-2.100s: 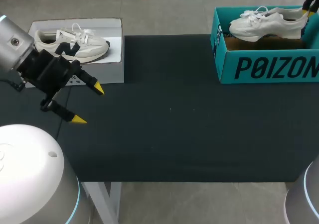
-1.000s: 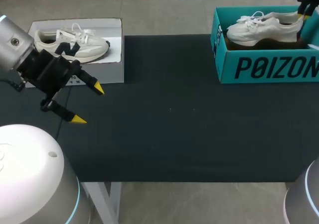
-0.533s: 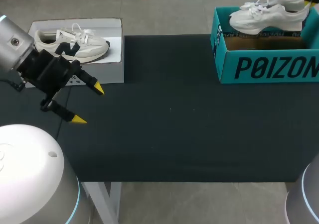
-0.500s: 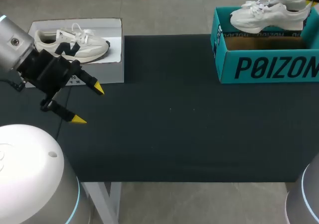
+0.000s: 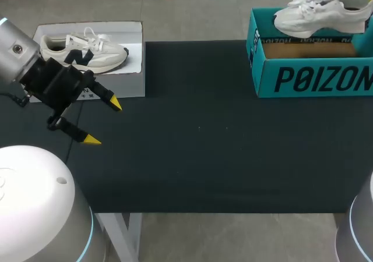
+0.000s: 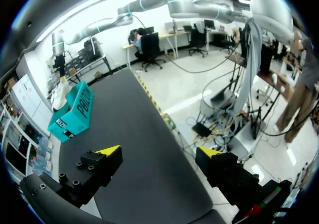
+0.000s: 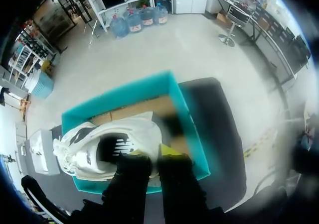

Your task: Take the shoe out of the shoebox, open the shoe tongue, remove and reinsert the insole, then place the shoe into the shoebox

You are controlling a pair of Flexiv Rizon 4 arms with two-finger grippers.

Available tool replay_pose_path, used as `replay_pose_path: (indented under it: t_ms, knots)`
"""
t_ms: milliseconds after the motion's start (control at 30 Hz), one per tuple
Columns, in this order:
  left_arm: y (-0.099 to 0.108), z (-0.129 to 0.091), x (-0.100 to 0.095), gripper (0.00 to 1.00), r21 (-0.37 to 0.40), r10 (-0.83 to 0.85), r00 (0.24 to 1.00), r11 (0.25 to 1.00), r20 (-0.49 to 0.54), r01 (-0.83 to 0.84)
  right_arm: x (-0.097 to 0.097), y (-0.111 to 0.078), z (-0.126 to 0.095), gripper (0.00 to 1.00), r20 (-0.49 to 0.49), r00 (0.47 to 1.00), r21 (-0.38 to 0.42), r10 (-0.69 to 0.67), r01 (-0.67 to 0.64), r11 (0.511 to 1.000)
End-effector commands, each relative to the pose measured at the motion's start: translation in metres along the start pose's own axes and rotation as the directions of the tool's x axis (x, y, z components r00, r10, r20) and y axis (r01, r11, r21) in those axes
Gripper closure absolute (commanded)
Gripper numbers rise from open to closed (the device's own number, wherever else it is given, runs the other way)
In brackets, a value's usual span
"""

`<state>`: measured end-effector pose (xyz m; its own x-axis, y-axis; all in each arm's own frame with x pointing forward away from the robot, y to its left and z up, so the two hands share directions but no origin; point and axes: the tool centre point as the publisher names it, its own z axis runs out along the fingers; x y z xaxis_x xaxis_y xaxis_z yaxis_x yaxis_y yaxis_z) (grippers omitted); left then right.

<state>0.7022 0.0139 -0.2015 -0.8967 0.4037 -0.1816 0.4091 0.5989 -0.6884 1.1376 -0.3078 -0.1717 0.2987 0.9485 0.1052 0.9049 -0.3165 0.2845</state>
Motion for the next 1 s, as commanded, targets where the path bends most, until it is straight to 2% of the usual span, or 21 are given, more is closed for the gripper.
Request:
replay_pose_path:
  t_ms: [33, 367, 1000]
  knots:
    - [0.0, 0.0, 0.0, 0.0, -0.003, 0.0, 1.0, 1.0, -0.002, 0.0, -0.005, -0.028, -0.011, 1.0, -0.006, 1.0, -0.062, 0.003, -0.003, 0.998]
    - [0.0, 0.0, 0.0, 0.0, -0.003, 0.0, 1.0, 1.0, -0.002, 0.0, -0.01, -0.054, 0.005, 1.0, -0.007, 1.0, -0.034, 0.008, -0.009, 0.999]
    - [0.0, 0.0, 0.0, 0.0, -0.003, 0.0, 1.0, 1.0, -0.002, 0.0, -0.026, -0.061, 0.053, 1.0, 0.008, 1.0, 0.019, 0.021, -0.021, 1.0]
